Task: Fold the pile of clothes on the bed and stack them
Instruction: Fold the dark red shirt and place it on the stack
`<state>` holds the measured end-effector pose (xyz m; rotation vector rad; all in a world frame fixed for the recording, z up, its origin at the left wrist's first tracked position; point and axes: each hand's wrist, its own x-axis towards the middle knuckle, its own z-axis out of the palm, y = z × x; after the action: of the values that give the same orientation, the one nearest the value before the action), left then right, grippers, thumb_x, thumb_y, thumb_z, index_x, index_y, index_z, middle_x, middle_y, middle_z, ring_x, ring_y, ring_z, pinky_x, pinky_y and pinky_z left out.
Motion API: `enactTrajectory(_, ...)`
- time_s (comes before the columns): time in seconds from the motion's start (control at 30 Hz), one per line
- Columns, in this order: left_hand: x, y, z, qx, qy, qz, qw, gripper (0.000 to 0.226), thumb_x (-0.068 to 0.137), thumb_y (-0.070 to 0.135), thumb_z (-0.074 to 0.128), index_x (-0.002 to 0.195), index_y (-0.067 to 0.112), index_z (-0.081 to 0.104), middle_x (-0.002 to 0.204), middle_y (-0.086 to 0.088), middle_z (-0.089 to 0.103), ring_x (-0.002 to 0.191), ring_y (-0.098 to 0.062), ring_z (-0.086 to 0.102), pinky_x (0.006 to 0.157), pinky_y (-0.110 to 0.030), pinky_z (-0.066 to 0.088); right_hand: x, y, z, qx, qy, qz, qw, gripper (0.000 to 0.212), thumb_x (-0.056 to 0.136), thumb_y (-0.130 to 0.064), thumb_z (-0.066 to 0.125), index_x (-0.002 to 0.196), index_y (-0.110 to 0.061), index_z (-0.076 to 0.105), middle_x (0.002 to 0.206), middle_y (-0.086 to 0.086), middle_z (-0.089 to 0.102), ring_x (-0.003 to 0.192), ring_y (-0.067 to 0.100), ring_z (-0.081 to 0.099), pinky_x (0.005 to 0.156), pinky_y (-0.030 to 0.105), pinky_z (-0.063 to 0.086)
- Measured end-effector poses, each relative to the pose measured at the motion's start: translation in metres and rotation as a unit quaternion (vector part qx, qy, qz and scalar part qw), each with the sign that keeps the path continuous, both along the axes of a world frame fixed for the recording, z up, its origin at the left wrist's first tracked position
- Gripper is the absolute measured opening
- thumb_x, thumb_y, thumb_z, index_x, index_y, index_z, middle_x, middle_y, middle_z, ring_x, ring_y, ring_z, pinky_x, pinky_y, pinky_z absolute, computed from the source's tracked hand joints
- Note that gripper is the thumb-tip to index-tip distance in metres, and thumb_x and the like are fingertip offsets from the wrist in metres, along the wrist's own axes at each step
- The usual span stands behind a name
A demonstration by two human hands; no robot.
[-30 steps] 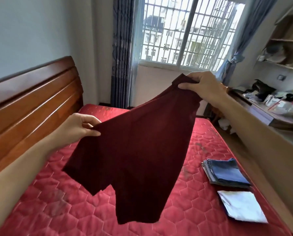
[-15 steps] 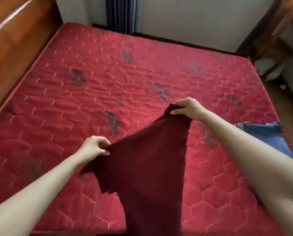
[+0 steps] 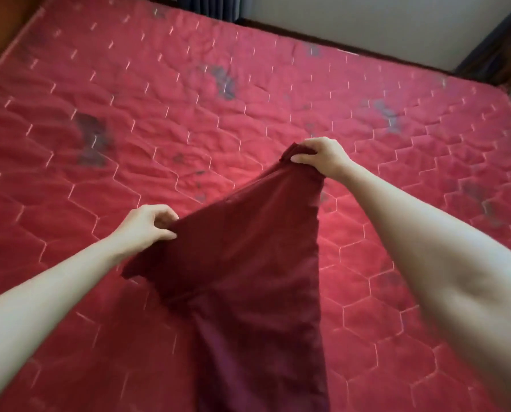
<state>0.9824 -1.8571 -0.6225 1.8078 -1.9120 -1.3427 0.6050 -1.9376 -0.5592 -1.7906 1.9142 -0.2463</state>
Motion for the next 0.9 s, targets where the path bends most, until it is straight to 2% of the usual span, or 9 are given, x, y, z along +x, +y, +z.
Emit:
enactTrajectory(0.07,-0.007,-0.040,-0.012,-0.067,-0.074,0.000,0.995,0.038,0.077,0.002,0.074,0.111,0.016,0.065,0.112,-0.002,0.064,0.108,-0.019,0.059,0.096,-0.028,0.043,0.004,-0.039,-0.009,-0.003,0.010,-0.056,0.998,0.045,0.094,-0.042,0.056,0.131,-0.017,0.054,0.127,0.012,0.058,0.120,0.028,0.053,0.099,0.035,0.039)
enactTrajectory(0.1,-0.011,-0.055,-0.018,-0.085,-0.128,-0.002,0.988,0.046,0.081,0.007,0.071,0.125,0.012,0.058,0.128,-0.009,0.054,0.120,-0.027,0.050,0.104,-0.037,0.039,0.007,-0.052,-0.016,-0.001,0.010,-0.079,0.997,0.052,0.097,-0.043,0.050,0.140,-0.016,0.044,0.137,0.016,0.050,0.128,0.030,0.046,0.104,0.036,0.035)
enactTrajectory(0.17,-0.022,-0.070,-0.030,-0.104,-0.208,0.010,0.973,0.056,0.088,0.017,0.065,0.139,0.008,0.044,0.146,-0.013,0.037,0.135,-0.032,0.033,0.112,-0.042,0.029,0.015,-0.064,-0.034,0.005,0.020,-0.105,0.994,0.056,0.100,-0.043,0.043,0.146,-0.013,0.035,0.144,0.018,0.041,0.134,0.032,0.039,0.108,0.038,0.031)
enactTrajectory(0.23,-0.042,-0.066,-0.038,-0.136,-0.245,-0.002,0.960,0.059,0.093,0.025,0.059,0.144,0.007,0.035,0.156,-0.013,0.024,0.145,-0.029,0.017,0.117,-0.043,0.019,0.027,-0.058,-0.056,0.007,0.034,-0.104,0.994,0.055,0.101,-0.043,0.040,0.146,-0.012,0.035,0.148,0.016,0.036,0.138,0.030,0.034,0.110,0.039,0.030)
enactTrajectory(0.33,-0.084,-0.035,-0.056,-0.190,-0.248,-0.053,0.948,0.061,0.097,0.032,0.048,0.150,0.009,0.026,0.161,-0.009,0.012,0.149,-0.024,0.003,0.119,-0.043,0.007,0.047,-0.023,-0.095,0.016,0.066,-0.070,0.995,0.057,0.101,-0.044,0.037,0.151,-0.016,0.027,0.158,0.012,0.021,0.147,0.024,0.014,0.118,0.041,0.019)
enactTrajectory(0.4,-0.112,-0.005,-0.070,-0.214,-0.240,-0.080,0.944,0.061,0.098,0.035,0.046,0.151,0.010,0.026,0.161,-0.008,0.012,0.149,-0.023,0.003,0.119,-0.045,0.005,0.056,0.008,-0.121,0.031,0.089,-0.055,0.994,0.058,0.102,-0.046,0.033,0.153,-0.021,0.021,0.161,0.011,0.010,0.149,0.023,0.003,0.120,0.046,0.010)
enactTrajectory(0.5,-0.136,0.047,-0.101,-0.231,-0.245,-0.118,0.934,0.061,0.097,0.036,0.045,0.150,0.011,0.028,0.160,-0.011,0.015,0.149,-0.026,0.008,0.119,-0.049,0.007,0.064,0.065,-0.160,0.049,0.148,-0.041,0.987,0.059,0.102,-0.048,0.028,0.154,-0.024,0.015,0.162,0.011,0.004,0.149,0.024,-0.004,0.118,0.051,0.004)
enactTrajectory(0.67,-0.112,0.171,-0.150,-0.196,-0.256,-0.113,0.940,0.056,0.100,0.035,0.037,0.151,0.013,0.026,0.159,-0.015,0.019,0.147,-0.030,0.017,0.117,-0.053,0.012,0.070,0.208,-0.209,0.040,0.195,-0.012,0.980,0.058,0.103,-0.047,0.025,0.155,-0.025,0.011,0.162,0.008,0.003,0.149,0.025,0.000,0.119,0.052,0.006)
enactTrajectory(0.9,-0.067,0.358,-0.164,-0.211,-0.245,-0.127,0.938,0.058,0.096,0.035,0.032,0.150,0.016,0.032,0.159,-0.012,0.019,0.147,-0.029,0.016,0.117,-0.054,0.013,0.079,0.451,-0.223,-0.009,0.190,-0.023,0.981,0.054,0.101,-0.038,0.027,0.153,-0.022,0.024,0.160,0.010,0.017,0.148,0.026,0.014,0.118,0.051,0.018)
